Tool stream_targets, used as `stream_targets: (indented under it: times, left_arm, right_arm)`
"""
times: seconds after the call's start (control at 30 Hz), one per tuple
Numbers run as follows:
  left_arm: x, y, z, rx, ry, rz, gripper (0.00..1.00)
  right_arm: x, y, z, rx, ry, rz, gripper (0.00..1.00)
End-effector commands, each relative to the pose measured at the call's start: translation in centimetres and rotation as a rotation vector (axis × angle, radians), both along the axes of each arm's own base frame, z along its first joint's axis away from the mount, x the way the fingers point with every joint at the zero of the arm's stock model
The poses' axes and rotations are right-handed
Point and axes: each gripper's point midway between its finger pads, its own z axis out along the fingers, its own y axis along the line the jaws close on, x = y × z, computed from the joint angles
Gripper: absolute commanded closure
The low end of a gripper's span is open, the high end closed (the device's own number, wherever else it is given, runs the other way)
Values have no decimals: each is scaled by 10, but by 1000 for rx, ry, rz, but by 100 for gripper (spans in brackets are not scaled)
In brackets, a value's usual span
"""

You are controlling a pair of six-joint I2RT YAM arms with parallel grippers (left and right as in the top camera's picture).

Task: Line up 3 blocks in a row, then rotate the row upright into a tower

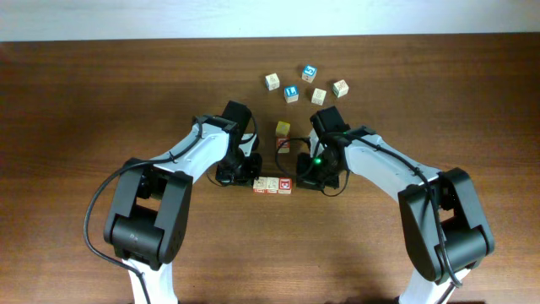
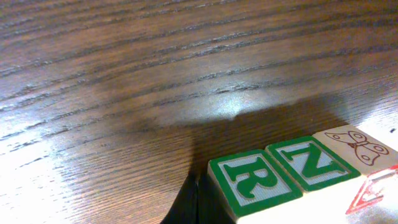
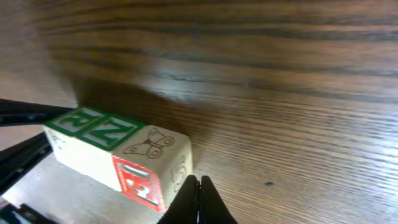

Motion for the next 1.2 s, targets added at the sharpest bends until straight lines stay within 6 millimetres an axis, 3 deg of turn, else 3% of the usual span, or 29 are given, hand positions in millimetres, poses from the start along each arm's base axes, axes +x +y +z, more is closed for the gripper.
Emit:
stream_targets:
  times: [0.0,0.67,0.83,0.97,1.17]
  left_arm:
    - [-3,-2,2,-10,4,2,100]
    - [-3,-2,2,-6,2,3,100]
    - [2,15,-2,70,0,71,100]
    - [1,5,3,-31,-5,-16,100]
    - [4,8,6,-74,-12,-44,100]
  right_arm:
    - [-10,4,-5,23,40,1,96]
    - [-16,11,-8,82,57,1,96]
    - [-16,11,-8,82,49,14,96]
    - [-16,11,-8,82,49,14,96]
    - [-16,11,-8,83,45,18,96]
